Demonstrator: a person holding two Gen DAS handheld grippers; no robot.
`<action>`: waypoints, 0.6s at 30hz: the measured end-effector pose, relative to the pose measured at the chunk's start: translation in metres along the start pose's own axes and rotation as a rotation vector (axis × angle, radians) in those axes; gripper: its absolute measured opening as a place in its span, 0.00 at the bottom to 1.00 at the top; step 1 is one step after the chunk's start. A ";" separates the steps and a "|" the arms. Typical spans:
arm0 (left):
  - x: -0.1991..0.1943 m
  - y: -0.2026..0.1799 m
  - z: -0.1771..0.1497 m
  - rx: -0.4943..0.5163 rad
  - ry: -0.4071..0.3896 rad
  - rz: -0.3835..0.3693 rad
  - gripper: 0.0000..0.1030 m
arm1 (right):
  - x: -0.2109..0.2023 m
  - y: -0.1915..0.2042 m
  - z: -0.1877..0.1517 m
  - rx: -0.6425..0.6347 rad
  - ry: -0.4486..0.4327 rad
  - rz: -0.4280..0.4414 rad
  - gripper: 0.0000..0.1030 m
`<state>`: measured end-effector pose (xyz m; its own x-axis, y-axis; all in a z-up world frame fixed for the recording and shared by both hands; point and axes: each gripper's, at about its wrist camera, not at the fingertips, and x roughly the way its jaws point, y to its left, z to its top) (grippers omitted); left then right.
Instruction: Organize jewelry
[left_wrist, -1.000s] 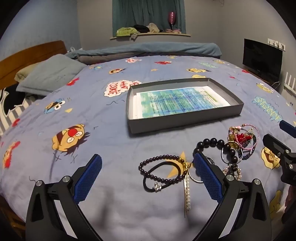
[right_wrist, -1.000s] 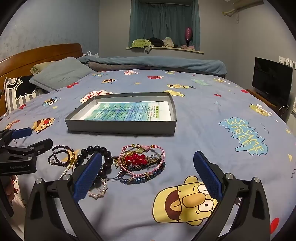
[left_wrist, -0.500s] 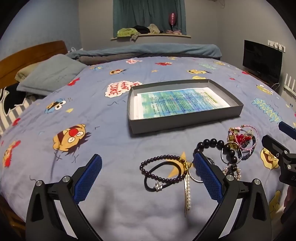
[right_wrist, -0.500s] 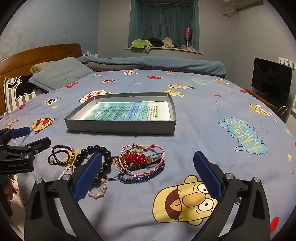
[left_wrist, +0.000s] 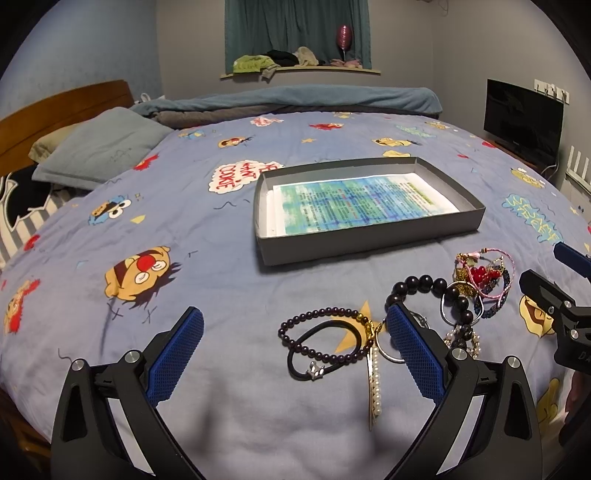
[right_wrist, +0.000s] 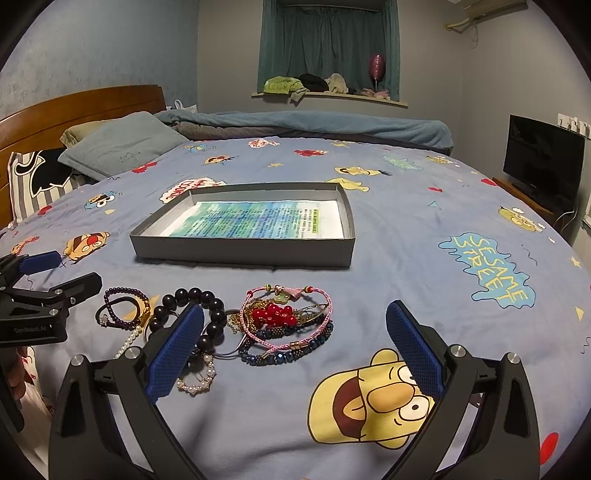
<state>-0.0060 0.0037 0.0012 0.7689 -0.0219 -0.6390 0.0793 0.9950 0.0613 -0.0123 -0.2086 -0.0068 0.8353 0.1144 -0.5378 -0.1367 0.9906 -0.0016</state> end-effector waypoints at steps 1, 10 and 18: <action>0.000 0.000 0.001 -0.001 0.000 0.002 0.96 | 0.000 0.000 0.000 0.000 0.001 -0.001 0.95; 0.001 0.000 0.000 -0.001 0.003 -0.001 0.96 | -0.001 -0.001 0.000 0.000 0.001 0.000 0.95; 0.001 0.000 0.000 -0.001 0.002 0.000 0.96 | -0.002 -0.001 0.000 0.000 0.003 -0.002 0.95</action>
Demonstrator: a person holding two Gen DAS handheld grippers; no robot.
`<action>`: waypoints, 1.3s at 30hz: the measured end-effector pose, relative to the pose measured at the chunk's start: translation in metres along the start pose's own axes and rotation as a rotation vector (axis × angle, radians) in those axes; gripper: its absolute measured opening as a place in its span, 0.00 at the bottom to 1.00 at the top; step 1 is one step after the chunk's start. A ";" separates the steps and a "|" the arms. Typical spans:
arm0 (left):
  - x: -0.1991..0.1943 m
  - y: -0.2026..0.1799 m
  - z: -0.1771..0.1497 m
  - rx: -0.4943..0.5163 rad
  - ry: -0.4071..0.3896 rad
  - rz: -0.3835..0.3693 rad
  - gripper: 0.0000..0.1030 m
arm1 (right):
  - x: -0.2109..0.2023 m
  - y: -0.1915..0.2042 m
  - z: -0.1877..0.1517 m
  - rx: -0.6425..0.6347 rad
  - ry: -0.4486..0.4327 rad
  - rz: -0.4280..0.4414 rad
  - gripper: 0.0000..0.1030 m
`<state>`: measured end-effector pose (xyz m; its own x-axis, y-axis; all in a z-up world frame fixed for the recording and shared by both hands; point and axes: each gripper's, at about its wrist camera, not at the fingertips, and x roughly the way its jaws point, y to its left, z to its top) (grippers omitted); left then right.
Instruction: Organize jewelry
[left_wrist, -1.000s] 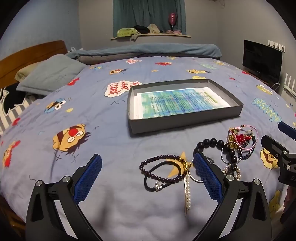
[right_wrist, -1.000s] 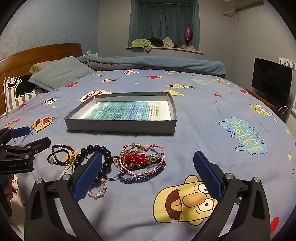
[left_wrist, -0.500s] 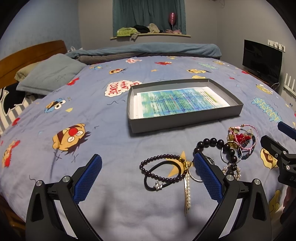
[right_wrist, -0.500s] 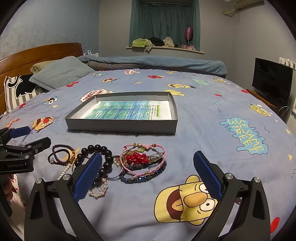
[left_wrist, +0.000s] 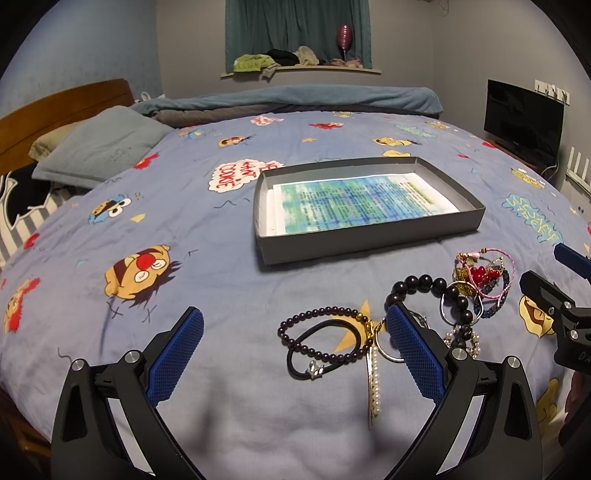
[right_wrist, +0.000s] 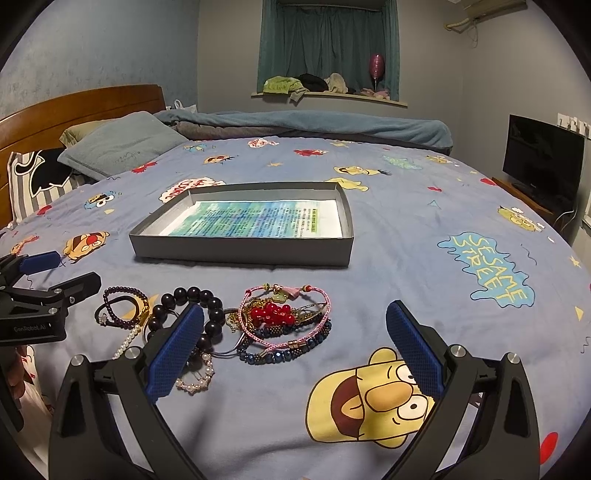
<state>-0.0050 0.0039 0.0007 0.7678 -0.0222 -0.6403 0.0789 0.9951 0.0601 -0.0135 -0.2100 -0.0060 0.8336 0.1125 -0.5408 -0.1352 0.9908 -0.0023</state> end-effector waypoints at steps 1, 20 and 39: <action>0.000 0.000 0.000 0.000 0.001 0.001 0.96 | 0.000 0.000 0.000 0.001 -0.001 0.002 0.95; 0.002 0.000 -0.001 -0.005 0.009 -0.001 0.96 | 0.002 0.000 -0.001 -0.001 0.004 0.003 0.95; 0.018 0.004 -0.010 0.046 0.036 -0.075 0.95 | 0.015 -0.013 -0.004 -0.001 0.055 0.045 0.95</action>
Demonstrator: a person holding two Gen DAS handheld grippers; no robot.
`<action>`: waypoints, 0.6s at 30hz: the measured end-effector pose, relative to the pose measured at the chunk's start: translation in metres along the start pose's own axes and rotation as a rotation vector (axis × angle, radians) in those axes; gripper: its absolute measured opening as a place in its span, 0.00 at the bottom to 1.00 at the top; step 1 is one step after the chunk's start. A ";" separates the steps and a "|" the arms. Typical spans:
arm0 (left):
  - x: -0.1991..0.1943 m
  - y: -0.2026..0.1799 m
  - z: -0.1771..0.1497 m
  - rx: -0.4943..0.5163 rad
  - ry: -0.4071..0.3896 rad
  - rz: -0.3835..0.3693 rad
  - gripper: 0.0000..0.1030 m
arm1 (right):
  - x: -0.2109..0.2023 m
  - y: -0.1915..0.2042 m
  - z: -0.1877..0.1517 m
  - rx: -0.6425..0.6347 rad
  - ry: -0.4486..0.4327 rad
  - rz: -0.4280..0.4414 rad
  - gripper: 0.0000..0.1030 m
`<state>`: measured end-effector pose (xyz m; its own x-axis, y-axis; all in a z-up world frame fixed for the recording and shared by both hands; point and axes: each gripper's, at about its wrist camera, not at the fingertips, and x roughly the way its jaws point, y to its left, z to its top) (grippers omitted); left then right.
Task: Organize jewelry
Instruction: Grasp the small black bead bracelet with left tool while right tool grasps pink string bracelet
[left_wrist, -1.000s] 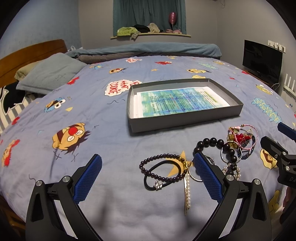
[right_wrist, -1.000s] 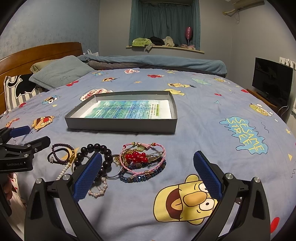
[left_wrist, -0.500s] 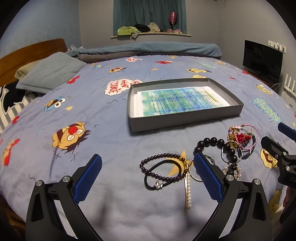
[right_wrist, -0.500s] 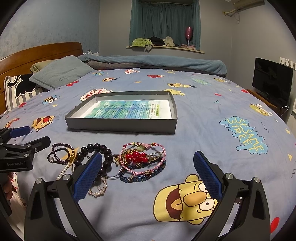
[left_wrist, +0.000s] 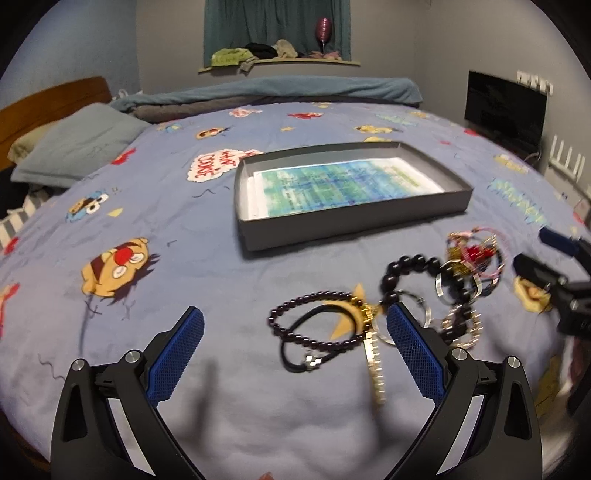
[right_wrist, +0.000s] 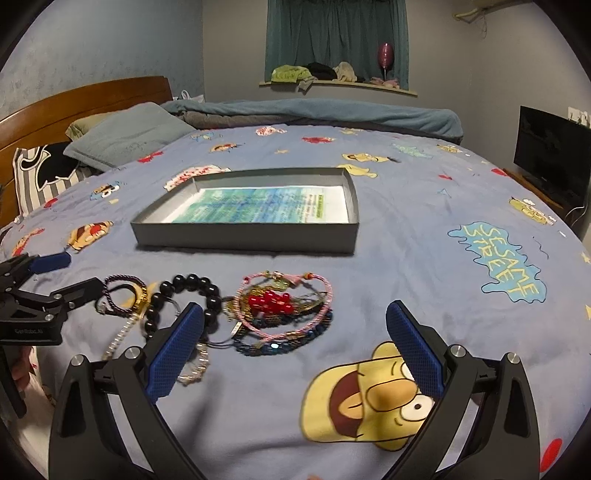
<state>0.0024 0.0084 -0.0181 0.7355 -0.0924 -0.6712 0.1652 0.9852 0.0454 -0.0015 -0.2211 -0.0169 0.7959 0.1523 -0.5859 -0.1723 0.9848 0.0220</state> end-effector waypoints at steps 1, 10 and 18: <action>0.002 0.002 0.000 0.000 0.005 -0.001 0.95 | 0.002 -0.004 0.000 0.010 0.008 0.005 0.95; 0.015 0.017 -0.001 -0.012 0.048 -0.036 0.60 | 0.016 -0.032 0.004 0.097 0.037 -0.002 0.72; 0.024 0.019 -0.003 -0.013 0.091 -0.085 0.28 | 0.026 -0.027 0.003 0.079 0.073 -0.006 0.38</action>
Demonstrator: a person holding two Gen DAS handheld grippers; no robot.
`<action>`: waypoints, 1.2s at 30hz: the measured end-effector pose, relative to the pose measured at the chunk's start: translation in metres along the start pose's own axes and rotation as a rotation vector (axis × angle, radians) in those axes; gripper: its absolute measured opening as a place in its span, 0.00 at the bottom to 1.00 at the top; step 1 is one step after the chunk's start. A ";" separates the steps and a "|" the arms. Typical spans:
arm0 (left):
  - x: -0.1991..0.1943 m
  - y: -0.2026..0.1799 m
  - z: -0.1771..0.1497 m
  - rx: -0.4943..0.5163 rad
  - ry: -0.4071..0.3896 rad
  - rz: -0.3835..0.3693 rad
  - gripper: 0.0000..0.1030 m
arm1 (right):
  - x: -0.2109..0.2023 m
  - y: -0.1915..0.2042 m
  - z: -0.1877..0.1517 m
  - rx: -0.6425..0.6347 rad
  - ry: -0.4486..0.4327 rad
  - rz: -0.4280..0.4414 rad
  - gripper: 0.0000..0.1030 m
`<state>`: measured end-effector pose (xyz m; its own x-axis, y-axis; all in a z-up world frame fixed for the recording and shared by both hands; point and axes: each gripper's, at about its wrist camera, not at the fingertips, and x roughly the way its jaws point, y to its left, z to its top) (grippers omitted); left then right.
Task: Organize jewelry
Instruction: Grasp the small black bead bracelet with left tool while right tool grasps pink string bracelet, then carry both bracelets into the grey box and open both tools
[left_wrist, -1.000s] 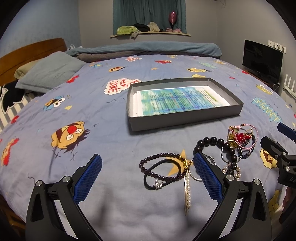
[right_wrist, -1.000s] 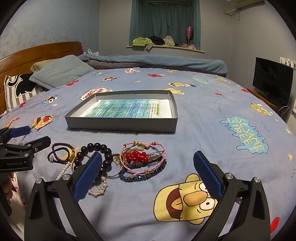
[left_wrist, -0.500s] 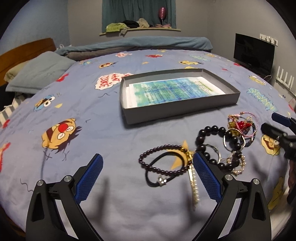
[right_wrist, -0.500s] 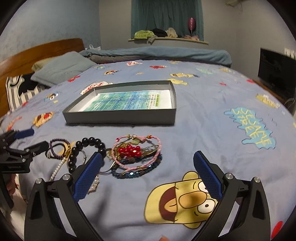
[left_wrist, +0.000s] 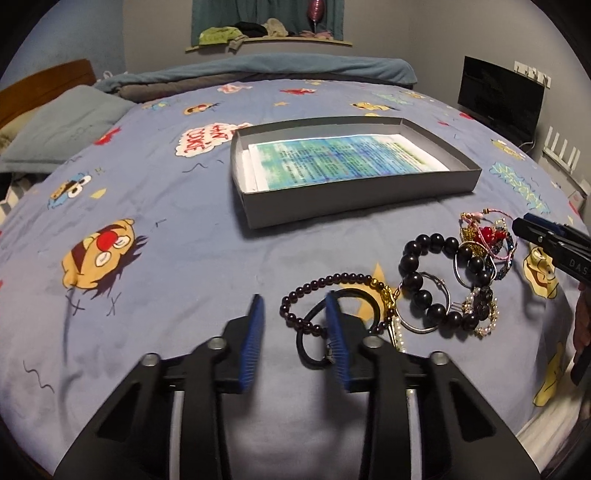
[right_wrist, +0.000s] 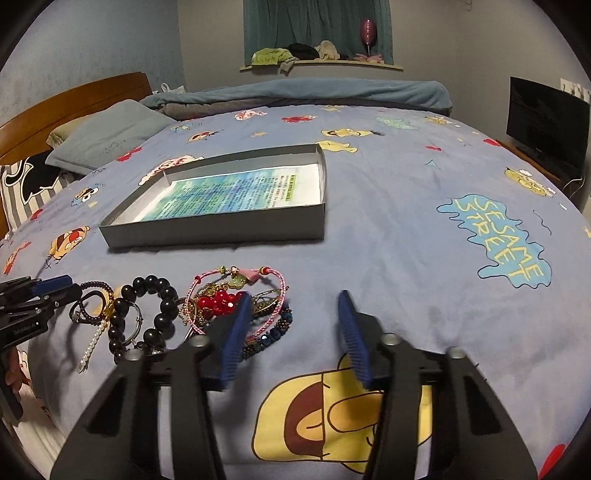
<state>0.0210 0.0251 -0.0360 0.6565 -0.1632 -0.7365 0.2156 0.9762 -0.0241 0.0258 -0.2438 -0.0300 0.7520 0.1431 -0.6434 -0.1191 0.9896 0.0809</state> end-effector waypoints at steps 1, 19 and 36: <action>0.002 0.001 0.000 -0.007 0.005 -0.007 0.25 | 0.001 0.000 0.000 0.004 0.003 0.005 0.36; -0.001 -0.002 0.004 0.029 -0.025 -0.023 0.06 | -0.001 0.013 0.005 -0.025 -0.047 0.034 0.03; -0.064 -0.021 0.048 0.118 -0.261 -0.040 0.06 | -0.058 0.038 0.042 -0.125 -0.294 0.016 0.02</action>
<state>0.0087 0.0084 0.0443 0.8063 -0.2470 -0.5375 0.3176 0.9473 0.0411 0.0050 -0.2143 0.0425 0.9023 0.1752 -0.3940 -0.1975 0.9802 -0.0165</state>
